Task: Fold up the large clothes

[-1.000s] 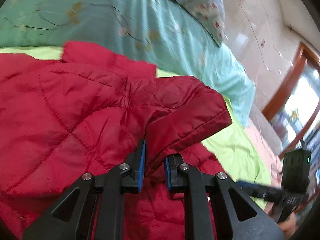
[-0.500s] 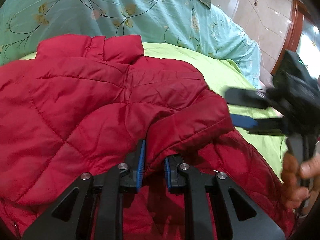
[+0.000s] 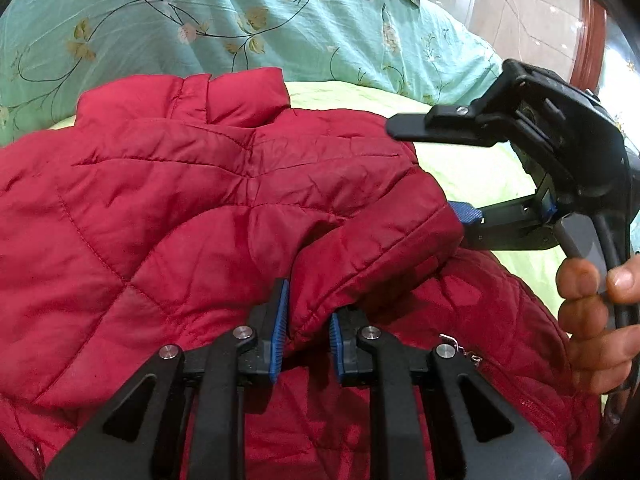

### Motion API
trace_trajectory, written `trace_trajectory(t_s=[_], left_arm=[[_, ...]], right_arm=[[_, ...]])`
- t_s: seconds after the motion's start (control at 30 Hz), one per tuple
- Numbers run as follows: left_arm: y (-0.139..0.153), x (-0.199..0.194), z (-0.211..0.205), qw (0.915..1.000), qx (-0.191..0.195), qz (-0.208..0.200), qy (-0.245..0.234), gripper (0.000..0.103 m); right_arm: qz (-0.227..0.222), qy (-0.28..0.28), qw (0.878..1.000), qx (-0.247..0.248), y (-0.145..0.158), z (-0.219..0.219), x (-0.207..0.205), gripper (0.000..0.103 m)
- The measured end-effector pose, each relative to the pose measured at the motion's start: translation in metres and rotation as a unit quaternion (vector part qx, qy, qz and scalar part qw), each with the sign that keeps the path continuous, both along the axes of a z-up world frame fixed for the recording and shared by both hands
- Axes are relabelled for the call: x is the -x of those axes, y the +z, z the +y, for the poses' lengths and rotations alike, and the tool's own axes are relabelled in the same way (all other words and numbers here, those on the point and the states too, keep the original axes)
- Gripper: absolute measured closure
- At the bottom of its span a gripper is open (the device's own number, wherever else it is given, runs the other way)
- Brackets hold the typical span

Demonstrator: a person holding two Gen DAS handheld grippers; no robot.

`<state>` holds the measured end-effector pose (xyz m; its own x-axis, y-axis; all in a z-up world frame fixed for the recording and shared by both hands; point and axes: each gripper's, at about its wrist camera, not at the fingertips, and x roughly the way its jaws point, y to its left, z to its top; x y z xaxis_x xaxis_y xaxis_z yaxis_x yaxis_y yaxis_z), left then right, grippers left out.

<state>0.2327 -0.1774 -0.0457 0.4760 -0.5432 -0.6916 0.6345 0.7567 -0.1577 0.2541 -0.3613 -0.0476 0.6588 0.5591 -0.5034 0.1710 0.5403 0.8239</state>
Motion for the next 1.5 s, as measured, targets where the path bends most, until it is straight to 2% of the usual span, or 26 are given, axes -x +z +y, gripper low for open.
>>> trace_trajectory(t_s=[0.03, 0.07, 0.13, 0.23, 0.4, 0.5, 0.57, 0.63, 0.77, 0.8, 0.87, 0.93, 1.03, 1.1, 1.23, 1.33, 1.37, 1.4, 1.43, 1.5], left_arm=[[0.001, 0.0, 0.0, 1.0, 0.001, 0.002, 0.001, 0.087], [0.002, 0.001, 0.002, 1.0, 0.002, 0.005, 0.002, 0.083], [0.005, 0.003, 0.007, 0.9999, 0.005, 0.012, 0.003, 0.081], [0.015, 0.011, 0.022, 0.9995, 0.022, 0.019, -0.009, 0.08], [0.044, 0.015, 0.057, 0.9992, 0.034, -0.019, 0.011, 0.08], [0.06, -0.005, 0.089, 0.9969, 0.041, -0.035, 0.057, 0.08], [0.062, -0.023, 0.105, 0.9951, 0.039, -0.03, 0.085, 0.08], [0.057, -0.048, 0.127, 0.9915, 0.037, -0.014, 0.124, 0.08], [0.036, -0.079, 0.151, 0.9881, 0.048, 0.03, 0.143, 0.08], [0.025, -0.088, 0.155, 0.9874, 0.049, 0.048, 0.142, 0.08], [0.008, -0.095, 0.158, 0.9857, 0.047, 0.073, 0.145, 0.081], [-0.006, -0.099, 0.16, 0.9836, 0.051, 0.088, 0.149, 0.082], [-0.008, -0.096, 0.155, 0.984, 0.044, 0.084, 0.151, 0.082], [-0.007, -0.094, 0.149, 0.9851, 0.027, 0.074, 0.153, 0.081], [-0.006, -0.092, 0.145, 0.9866, 0.008, 0.062, 0.151, 0.081], [-0.004, -0.088, 0.146, 0.9883, -0.008, 0.049, 0.144, 0.081], [-0.002, -0.086, 0.146, 0.989, -0.016, 0.043, 0.141, 0.081], [0.002, -0.082, 0.148, 0.9898, -0.018, 0.035, 0.137, 0.081], [0.006, -0.079, 0.151, 0.9905, -0.009, 0.03, 0.134, 0.081], [0.013, -0.074, 0.16, 0.9906, 0.012, 0.026, 0.134, 0.081]], right_arm=[[0.004, 0.006, 1.0, 0.017, 0.001, 0.004, -0.001, 0.048], [0.008, 0.014, 0.999, 0.034, 0.001, 0.01, -0.003, 0.066], [0.016, 0.018, 0.998, 0.058, 0.002, 0.013, -0.004, 0.088], [0.002, 0.01, 0.998, 0.059, 0.005, 0.006, 0.001, 0.093], [-0.018, -0.007, 0.992, 0.124, 0.022, -0.003, 0.013, 0.095], [-0.014, -0.008, 0.987, 0.162, 0.022, -0.002, 0.013, 0.095], [-0.007, -0.004, 0.984, 0.176, 0.018, 0.001, 0.011, 0.095], [0.0, 0.0, 0.981, 0.192, 0.012, 0.006, 0.007, 0.095], [0.003, 0.003, 0.978, 0.208, 0.007, 0.01, 0.005, 0.093], [0.004, 0.004, 0.978, 0.211, 0.008, 0.011, 0.005, 0.087], [0.005, -0.001, 0.974, 0.225, 0.016, 0.012, 0.009, 0.083], [-0.017, -0.02, 0.964, 0.265, 0.036, 0.017, 0.022, 0.08], [-0.078, -0.053, 0.939, 0.331, 0.072, 0.035, 0.043, 0.076], [-0.094, -0.028, 0.935, 0.341, 0.079, 0.051, 0.04, 0.067], [-0.067, 0.051, 0.922, 0.377, 0.055, 0.09, 0.009, 0.068], [-0.021, 0.066, 0.904, 0.421, 0.019, 0.097, -0.007, 0.069], [-0.014, 0.065, 0.903, 0.423, 0.011, 0.094, -0.01, 0.069], [-0.009, 0.063, 0.908, 0.414, 0.003, 0.088, -0.01, 0.069], [-0.007, 0.057, 0.917, 0.396, -0.001, 0.081, -0.01, 0.069], [-0.003, 0.053, 0.921, 0.385, -0.001, 0.075, -0.01, 0.069]])
